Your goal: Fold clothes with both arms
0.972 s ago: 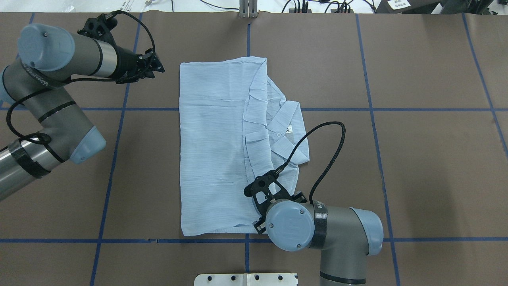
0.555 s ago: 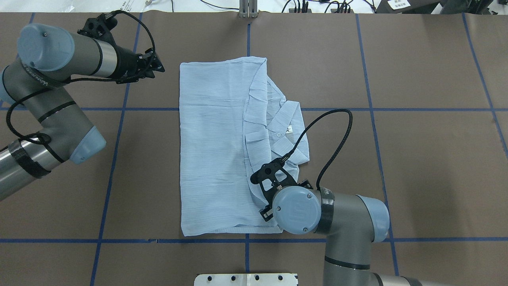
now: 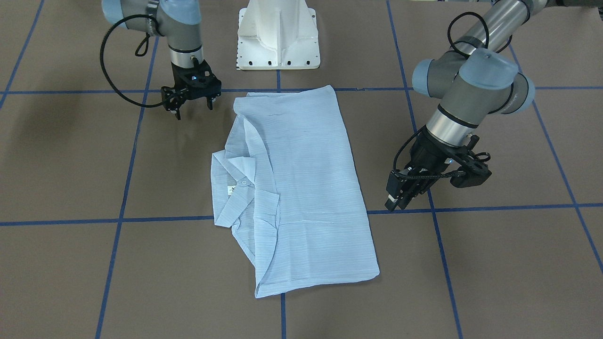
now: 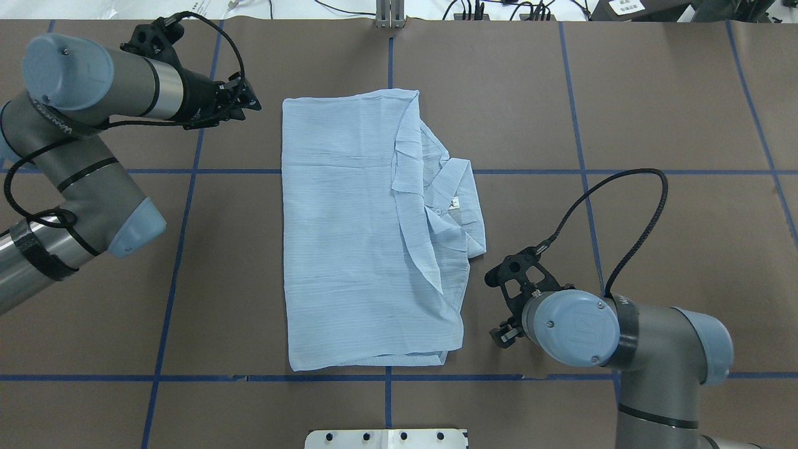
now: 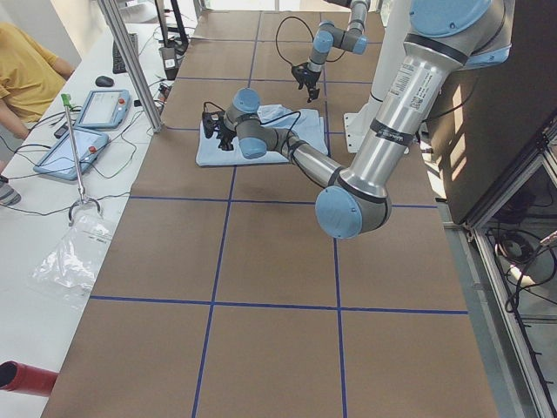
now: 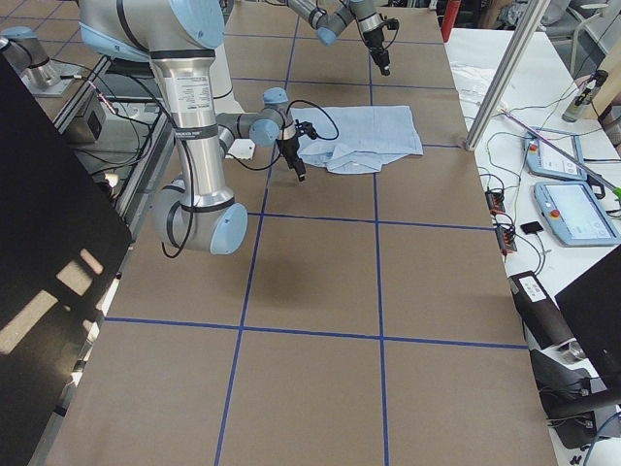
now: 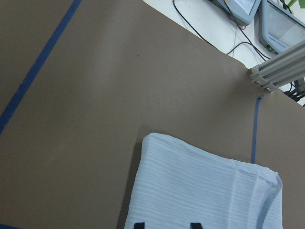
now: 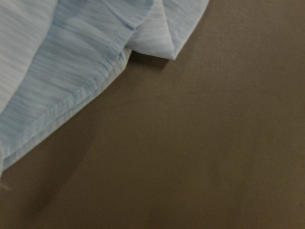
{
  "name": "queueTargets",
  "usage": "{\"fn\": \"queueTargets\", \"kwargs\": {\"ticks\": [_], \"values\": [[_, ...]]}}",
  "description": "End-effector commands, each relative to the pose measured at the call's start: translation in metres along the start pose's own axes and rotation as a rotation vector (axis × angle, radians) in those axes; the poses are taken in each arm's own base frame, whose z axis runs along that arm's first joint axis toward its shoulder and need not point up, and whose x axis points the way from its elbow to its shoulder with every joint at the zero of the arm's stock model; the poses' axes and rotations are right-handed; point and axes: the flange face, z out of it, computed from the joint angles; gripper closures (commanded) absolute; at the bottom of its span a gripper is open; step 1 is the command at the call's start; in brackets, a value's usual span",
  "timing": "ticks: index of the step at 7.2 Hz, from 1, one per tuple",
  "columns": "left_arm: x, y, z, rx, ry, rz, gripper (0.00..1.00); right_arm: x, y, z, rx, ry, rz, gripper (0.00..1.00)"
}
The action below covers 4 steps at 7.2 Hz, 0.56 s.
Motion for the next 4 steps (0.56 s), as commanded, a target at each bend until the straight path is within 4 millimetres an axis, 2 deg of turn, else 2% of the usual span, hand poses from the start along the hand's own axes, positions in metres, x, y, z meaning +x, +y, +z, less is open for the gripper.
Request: {"fn": "queueTargets", "kwargs": {"ticks": [1, 2, 4], "values": [[0.001, 0.0, -0.001, 0.001, 0.002, 0.0, 0.57, -0.003, 0.003, -0.011, -0.001, -0.029, 0.021, 0.0], [0.002, 0.0, -0.002, 0.001, 0.006, 0.002, 0.57, -0.018, -0.01, -0.017, 0.015, -0.047, 0.022, 0.0], [0.002, 0.0, -0.007, -0.007, 0.011, 0.006, 0.57, -0.055, -0.065, -0.013, 0.052, -0.059, 0.062, 0.0]]}}
